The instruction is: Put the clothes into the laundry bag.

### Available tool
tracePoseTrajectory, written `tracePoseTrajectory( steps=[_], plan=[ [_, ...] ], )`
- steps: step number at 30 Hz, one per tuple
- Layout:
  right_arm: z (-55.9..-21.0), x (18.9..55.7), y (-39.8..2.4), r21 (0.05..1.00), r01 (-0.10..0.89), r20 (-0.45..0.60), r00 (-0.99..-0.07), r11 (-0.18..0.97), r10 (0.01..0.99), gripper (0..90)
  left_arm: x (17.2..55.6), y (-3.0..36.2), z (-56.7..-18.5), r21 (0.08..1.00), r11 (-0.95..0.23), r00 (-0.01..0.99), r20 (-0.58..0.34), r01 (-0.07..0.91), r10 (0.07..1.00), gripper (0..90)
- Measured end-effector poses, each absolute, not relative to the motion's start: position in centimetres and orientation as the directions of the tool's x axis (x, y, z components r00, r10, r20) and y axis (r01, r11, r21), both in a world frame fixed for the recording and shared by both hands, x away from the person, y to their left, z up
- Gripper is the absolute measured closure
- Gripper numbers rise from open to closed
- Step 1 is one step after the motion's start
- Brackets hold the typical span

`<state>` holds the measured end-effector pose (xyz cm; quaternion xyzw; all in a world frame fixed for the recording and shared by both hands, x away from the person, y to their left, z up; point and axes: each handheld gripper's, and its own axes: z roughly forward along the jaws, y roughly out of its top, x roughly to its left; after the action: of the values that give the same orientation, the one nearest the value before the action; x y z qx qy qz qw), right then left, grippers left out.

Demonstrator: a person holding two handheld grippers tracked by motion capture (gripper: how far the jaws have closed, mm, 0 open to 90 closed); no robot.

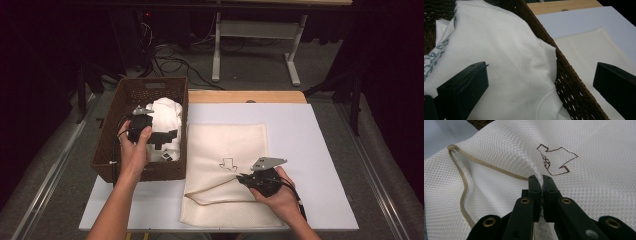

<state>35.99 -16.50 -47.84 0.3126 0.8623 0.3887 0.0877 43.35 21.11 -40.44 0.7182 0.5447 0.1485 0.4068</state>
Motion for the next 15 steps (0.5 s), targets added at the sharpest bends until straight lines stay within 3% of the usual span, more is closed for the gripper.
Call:
tracePoseTrajectory(
  steps=[15],
  plan=[
    [-47.9, 35.9, -16.5, 0.722, 0.475, 0.101, -0.792, 0.503, 0.603, 87.9, 49.0, 22.7, -42.5, 0.659, -0.069, 0.267, -0.205, 0.749, 0.942, 0.1]
  ],
)
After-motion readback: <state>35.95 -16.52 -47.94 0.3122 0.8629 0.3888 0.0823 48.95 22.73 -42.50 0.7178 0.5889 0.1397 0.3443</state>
